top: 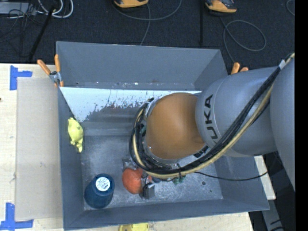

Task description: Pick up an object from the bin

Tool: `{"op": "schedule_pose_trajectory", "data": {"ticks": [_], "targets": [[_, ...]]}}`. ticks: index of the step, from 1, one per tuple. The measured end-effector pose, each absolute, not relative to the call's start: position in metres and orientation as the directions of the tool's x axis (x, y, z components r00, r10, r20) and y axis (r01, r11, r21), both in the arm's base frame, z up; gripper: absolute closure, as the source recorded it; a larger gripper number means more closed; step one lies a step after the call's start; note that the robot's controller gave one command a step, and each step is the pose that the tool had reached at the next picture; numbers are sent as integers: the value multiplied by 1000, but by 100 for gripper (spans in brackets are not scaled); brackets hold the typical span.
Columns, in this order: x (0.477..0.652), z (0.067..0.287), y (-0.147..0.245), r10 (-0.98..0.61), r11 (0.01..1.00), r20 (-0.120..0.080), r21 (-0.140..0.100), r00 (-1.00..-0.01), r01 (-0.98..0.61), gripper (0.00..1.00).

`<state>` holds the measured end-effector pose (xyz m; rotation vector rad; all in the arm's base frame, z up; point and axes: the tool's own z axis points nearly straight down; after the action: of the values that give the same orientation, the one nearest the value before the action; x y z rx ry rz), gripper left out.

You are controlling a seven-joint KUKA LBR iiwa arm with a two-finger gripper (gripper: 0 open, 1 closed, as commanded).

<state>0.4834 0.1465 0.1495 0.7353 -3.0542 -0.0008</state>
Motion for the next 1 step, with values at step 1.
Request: {"op": "schedule_pose_trajectory", "data": {"ticks": [1], "targets": [[483, 149, 146, -454, 891, 0, 1, -891, -454, 100]]}}
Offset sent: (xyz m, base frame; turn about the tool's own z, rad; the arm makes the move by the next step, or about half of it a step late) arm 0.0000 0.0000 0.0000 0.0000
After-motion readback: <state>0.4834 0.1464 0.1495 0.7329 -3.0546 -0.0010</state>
